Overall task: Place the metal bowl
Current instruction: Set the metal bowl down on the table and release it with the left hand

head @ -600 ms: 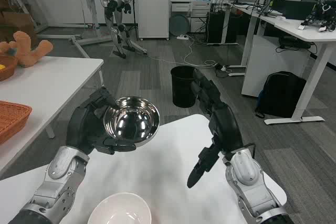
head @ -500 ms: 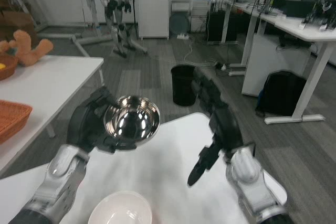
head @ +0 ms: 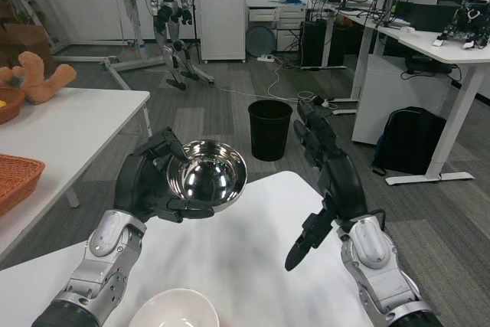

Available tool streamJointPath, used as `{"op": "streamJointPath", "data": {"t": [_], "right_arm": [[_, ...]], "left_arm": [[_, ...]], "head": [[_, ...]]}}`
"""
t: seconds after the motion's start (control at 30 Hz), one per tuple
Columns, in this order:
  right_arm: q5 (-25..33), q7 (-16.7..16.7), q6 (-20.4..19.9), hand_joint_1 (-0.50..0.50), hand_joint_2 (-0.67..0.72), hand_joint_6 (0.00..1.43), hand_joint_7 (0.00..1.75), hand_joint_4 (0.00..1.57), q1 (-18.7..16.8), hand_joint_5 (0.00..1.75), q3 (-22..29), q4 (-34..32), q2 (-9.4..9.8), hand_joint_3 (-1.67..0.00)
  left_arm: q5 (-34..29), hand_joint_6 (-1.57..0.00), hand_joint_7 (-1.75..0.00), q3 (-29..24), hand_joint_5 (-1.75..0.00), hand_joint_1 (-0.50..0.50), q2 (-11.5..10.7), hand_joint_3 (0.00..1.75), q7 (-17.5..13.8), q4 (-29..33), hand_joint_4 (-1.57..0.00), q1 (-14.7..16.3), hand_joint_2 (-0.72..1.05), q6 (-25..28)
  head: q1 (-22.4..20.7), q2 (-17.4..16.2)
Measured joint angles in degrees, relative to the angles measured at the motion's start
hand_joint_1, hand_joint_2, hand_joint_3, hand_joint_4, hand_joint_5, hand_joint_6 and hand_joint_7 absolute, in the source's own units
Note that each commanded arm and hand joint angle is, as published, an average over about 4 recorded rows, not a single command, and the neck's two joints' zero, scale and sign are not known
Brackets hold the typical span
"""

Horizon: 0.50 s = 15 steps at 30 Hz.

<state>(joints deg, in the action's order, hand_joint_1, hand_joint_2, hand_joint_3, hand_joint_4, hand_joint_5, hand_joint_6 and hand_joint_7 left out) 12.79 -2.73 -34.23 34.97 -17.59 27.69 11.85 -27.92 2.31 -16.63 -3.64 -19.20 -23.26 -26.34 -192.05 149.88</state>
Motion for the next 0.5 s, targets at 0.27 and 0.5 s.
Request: {"op": "streamJointPath", "data": {"t": [0.27, 0.5], "right_arm": [[0.00, 0.00, 0.00, -0.42, 0.66, 0.00, 0.00, 0.00, 0.00, 0.00, 0.00, 0.56, -0.06, 0.00], [0.00, 0.00, 0.00, -0.42, 0.66, 0.00, 0.05, 0.00, 0.01, 0.00, 0.01, 0.81, -0.11, 0.00]], "left_arm": [[0.01, -0.84, -1.68, -0.03, -1.75, 0.01, -0.01, 0.61, -0.03, -1.83, -1.46, -0.31, 0.34, 0.00], [0.01, -0.86, -1.68, -0.96, -1.75, 0.01, -0.01, 0.61, -0.04, -6.01, -1.46, -0.39, 0.34, -0.09]], "head": [[0.25, -0.42], [0.14, -0.76]]}}
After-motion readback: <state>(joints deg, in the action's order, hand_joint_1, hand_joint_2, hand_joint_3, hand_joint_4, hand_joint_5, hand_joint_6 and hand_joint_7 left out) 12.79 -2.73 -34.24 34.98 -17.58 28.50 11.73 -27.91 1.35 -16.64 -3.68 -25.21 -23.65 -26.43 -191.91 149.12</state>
